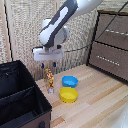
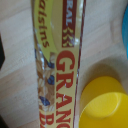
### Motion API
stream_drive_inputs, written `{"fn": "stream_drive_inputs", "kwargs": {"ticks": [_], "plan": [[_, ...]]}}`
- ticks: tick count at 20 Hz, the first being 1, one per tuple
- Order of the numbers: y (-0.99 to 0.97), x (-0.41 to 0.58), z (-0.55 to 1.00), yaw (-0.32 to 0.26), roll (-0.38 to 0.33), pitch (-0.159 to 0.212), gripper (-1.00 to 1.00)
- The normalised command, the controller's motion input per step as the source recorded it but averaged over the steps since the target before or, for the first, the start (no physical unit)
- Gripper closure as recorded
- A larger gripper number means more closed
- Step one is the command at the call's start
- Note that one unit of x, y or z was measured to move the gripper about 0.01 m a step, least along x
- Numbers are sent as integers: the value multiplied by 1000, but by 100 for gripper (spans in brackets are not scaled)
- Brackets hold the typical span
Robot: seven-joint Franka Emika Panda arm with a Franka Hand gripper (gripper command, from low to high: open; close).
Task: Kindly direct your grabber toward the cereal bar. Delicately grip the cereal bar using your grabber. Transport the clutched cereal bar to the rear part of the organizer. Set the cereal bar down and place it in the rear section of the organizer.
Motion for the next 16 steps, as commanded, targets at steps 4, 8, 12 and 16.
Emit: {"fn": "stream_drive_inputs", "kwargs": {"ticks": [4,8,12,16], "plan": [[276,12,-414,-10,-99,39,-100],[305,22,-429,11,-106,14,-100],[133,0,-103,33,-32,54,100],[34,-1,-1,4,-2,4,100]]}}
